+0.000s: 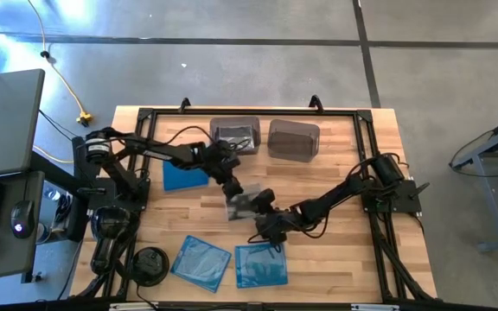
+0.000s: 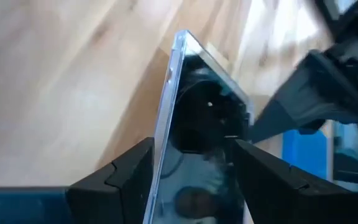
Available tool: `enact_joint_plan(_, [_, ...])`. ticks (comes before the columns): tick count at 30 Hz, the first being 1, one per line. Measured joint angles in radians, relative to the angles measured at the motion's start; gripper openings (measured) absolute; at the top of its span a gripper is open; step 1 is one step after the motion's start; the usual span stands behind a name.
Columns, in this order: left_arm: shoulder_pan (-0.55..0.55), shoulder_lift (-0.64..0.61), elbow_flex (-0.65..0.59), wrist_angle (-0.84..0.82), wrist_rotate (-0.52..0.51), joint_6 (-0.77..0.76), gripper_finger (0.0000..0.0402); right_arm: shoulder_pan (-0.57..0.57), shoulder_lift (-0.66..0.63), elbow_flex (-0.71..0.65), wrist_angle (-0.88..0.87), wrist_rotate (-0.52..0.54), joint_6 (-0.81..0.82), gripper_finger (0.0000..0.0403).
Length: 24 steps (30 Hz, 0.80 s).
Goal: Pick & place jewel cases by type
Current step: Put the black CD case into the left black bin
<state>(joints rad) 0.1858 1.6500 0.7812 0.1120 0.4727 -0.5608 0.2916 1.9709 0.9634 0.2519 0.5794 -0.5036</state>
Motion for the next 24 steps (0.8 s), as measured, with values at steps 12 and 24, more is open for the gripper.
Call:
enact_joint_plan(12, [0.051,-0.010,0.267,-0.400,-0.197,0.247,0.0209,-0.081,0.000,0.002,0.119,0.134,-0.181,0.0197])
enact_joint_plan(24, [0.105,-0.007,0.472,-0.695,-0.569,0.427,0.0208,-0.278,-0.008,0.011,0.547,0.167,-0.475,0.0197])
